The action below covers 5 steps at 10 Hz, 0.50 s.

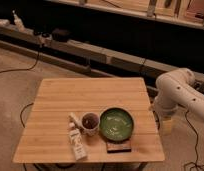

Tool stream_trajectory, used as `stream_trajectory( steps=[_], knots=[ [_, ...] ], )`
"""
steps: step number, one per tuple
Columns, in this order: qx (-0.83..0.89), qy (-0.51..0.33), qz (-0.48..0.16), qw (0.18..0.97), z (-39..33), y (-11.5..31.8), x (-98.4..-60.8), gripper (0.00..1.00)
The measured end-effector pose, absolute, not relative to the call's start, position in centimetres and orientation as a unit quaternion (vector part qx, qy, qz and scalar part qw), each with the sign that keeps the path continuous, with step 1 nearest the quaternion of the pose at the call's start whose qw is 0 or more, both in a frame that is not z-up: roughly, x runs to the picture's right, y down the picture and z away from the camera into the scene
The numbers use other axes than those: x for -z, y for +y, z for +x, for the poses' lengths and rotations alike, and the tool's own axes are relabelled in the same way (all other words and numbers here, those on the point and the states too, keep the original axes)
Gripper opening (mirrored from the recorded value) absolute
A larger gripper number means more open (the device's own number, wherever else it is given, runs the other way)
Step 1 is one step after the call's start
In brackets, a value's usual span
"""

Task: Drag the ceramic bowl in a circle

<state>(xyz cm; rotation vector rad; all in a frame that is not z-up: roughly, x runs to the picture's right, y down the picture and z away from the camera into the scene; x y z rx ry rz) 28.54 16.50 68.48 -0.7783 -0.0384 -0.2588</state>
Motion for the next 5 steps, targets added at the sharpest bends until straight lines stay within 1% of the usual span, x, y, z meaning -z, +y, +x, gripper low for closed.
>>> stream_trajectory(
  steps=[5],
  knots=[
    [0.171, -0.034, -0.377, 0.91, 28.07, 16.54, -68.42, 0.8]
  ],
)
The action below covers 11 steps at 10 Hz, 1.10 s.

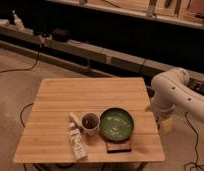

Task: Drag the ceramic bowl in a circle

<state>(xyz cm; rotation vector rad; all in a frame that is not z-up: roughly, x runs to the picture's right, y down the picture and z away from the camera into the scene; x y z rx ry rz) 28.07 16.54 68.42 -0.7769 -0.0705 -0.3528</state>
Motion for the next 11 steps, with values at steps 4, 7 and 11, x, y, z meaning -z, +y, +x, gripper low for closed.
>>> stream_trajectory(
  steps=[4, 7, 11],
  knots=[
    [0.312, -0.121, -0.354, 0.873, 26.2, 16.7, -67.7, 0.8],
    [0.386, -0.171, -0.346, 0.838, 25.5, 17.2, -67.0, 0.8],
    [0.41, -0.184, -0.339, 0.826, 25.2, 17.4, -66.8, 0.8]
  ],
)
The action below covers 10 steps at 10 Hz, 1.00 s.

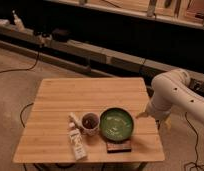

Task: Drag the ceramic bowl in a circle

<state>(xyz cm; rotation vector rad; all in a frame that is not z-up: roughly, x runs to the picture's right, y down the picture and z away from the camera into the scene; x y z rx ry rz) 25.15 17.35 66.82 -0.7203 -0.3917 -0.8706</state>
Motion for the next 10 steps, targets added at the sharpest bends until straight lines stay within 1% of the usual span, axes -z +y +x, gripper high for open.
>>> stream_trajectory(
  steps=[2, 6, 10],
  knots=[
    [0.456, -0.202, -0.322, 0.805, 24.7, 17.3, -66.8, 0.8],
    [0.569, -0.25, -0.279, 0.732, 23.7, 16.8, -66.4, 0.8],
    [0.589, -0.269, -0.267, 0.714, 23.1, 16.9, -66.3, 0.8]
  ],
)
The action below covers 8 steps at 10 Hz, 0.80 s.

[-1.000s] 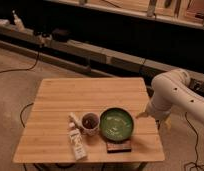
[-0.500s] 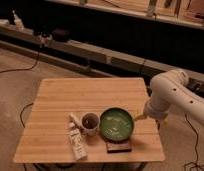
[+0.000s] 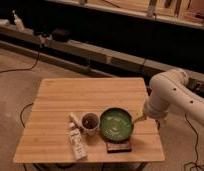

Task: Drag the ceramic bowl in a circle

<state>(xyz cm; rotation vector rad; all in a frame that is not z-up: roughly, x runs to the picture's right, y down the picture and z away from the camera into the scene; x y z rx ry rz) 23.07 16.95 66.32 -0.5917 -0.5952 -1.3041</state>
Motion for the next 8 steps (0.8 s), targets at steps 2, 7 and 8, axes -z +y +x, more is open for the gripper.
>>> stream_trajectory(
  steps=[2, 7, 8],
  knots=[
    [0.613, -0.307, -0.236, 0.689, 21.7, 16.9, -66.8, 0.8],
    [0.713, -0.381, -0.1, 0.58, 21.5, 13.6, -71.6, 0.8],
    [0.719, -0.386, -0.094, 0.57, 22.4, 13.5, -72.7, 0.8]
  ],
)
